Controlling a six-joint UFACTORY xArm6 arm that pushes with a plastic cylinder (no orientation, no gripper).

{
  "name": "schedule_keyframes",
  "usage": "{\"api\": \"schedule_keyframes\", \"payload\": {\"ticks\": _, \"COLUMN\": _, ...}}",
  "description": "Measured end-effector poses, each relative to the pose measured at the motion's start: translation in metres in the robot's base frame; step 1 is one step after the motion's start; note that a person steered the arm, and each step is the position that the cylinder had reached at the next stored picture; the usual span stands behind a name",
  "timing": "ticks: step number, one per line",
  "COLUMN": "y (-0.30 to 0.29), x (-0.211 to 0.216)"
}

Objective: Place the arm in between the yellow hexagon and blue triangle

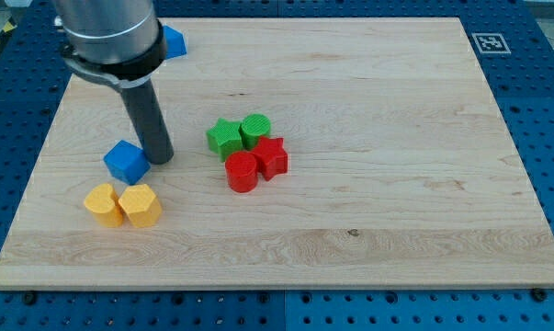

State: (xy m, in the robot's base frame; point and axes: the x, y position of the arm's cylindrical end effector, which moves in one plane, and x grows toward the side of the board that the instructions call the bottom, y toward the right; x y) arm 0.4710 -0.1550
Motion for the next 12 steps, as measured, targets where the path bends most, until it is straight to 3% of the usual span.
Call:
{"api": "schedule_keyframes", "payload": {"ticks": 2, "y": -0.027, "x": -0.021}}
{"api": "schedule_keyframes", "payload": {"ticks": 5, "y": -0.030, "x": 0.000}}
{"api": "schedule_keyframes", "payload": {"ticks": 8, "y": -0.029, "x": -0.029}}
{"api": "schedule_keyframes", "payload": {"ticks": 12, "y": 0.010, "x": -0.061}}
